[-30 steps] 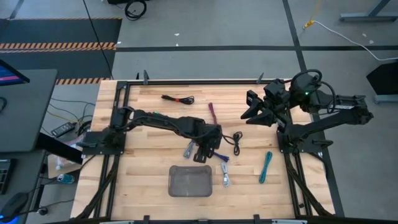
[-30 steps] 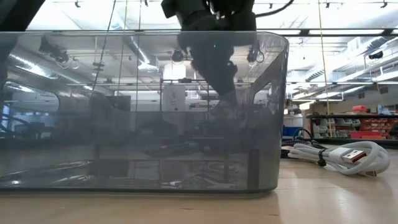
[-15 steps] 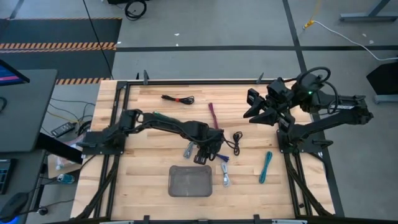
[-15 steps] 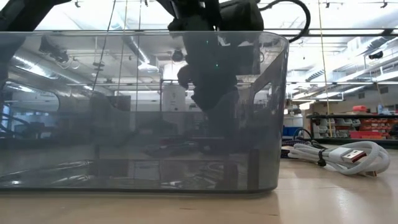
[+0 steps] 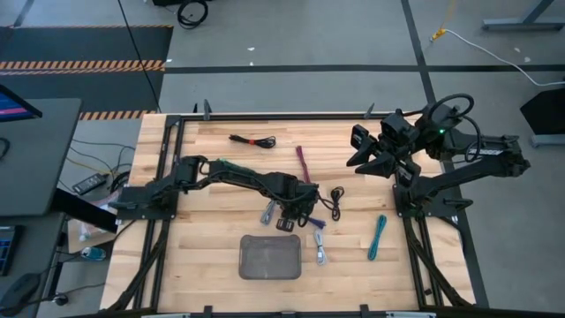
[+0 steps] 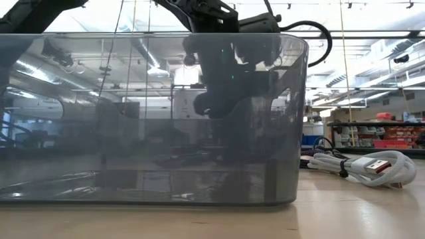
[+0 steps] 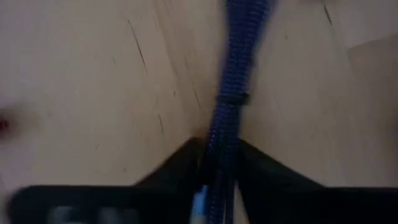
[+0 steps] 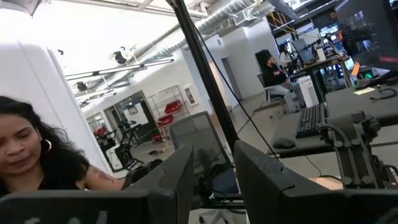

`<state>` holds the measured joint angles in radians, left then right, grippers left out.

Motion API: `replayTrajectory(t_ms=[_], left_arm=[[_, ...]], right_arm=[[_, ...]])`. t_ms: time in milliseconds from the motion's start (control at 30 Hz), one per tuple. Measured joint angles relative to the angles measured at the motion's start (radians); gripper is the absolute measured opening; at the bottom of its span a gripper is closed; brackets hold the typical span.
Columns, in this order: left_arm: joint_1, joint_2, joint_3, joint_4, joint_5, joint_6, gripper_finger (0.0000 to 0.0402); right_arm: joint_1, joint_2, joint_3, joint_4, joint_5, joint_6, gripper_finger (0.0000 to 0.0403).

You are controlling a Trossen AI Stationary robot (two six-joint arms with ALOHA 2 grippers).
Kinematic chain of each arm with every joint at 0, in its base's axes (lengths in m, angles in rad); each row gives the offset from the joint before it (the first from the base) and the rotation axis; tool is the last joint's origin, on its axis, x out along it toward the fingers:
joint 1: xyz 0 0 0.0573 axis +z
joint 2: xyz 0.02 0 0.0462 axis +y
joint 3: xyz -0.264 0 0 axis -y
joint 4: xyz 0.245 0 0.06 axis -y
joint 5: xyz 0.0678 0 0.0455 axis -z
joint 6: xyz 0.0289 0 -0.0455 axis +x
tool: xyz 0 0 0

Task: Pick and place USB-C Cables
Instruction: Put the violet charger cable into the black bin

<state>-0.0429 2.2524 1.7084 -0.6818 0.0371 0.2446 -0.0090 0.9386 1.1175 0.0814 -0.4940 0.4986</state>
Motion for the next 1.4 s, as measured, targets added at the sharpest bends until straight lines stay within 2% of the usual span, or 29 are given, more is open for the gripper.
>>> replayTrajectory(t_ms=[67,167,267,367,467,633,667,767,833,967,1233,1400], left_arm=[[0.000,-0.002,0.000,-0.002,-0.001,-0.024,0.0037],[0.001,-0.009,0.000,-0.011,-0.002,-0.056,0.0037],[-0.004,-0.019,0.045,-0.097,-0.039,-0.057,0.0037],[-0.007,-0.034,0.166,-0.261,-0.106,-0.054,0.0037],[-0.008,-0.036,0.342,-0.438,-0.135,-0.056,0.0037],[-0.048,-0.038,0.633,-0.739,-0.142,-0.161,0.0037],[-0.062,-0.046,0.651,-0.784,-0.141,-0.201,0.0037],[-0.101,-0.129,0.566,-0.795,-0.128,-0.324,0.0037],[-0.129,-0.161,0.525,-0.868,-0.124,-0.411,0.0037],[-0.200,-0.168,0.475,-0.885,-0.119,-0.509,0.0036],[-0.300,-0.169,0.422,-0.865,0.014,-0.708,0.0036],[-0.330,-0.171,0.422,-0.758,0.049,-0.805,0.0036]], right_arm=[[0.000,0.000,0.000,0.000,0.000,0.000,0.0121],[0.000,-0.003,0.000,0.000,0.001,0.000,0.0121],[0.000,-0.008,0.000,-0.002,0.001,-0.001,0.0121],[-0.007,-0.012,0.000,-0.008,-0.001,-0.003,0.0120],[-0.021,-0.018,0.000,-0.022,-0.005,-0.004,0.0116],[-0.039,-0.027,-0.001,-0.042,-0.006,-0.004,0.0113],[-0.042,-0.030,-0.001,-0.045,-0.006,-0.004,0.0113],[-0.052,-0.038,0.000,-0.057,-0.009,-0.005,0.0113],[-0.058,-0.040,0.000,-0.056,-0.011,-0.004,0.0113],[-0.073,-0.043,0.000,-0.058,-0.027,-0.019,0.0113],[-0.093,-0.043,0.000,-0.080,-0.034,-0.021,0.0113],[-0.093,-0.042,0.000,-0.085,-0.038,-0.021,0.0113]])
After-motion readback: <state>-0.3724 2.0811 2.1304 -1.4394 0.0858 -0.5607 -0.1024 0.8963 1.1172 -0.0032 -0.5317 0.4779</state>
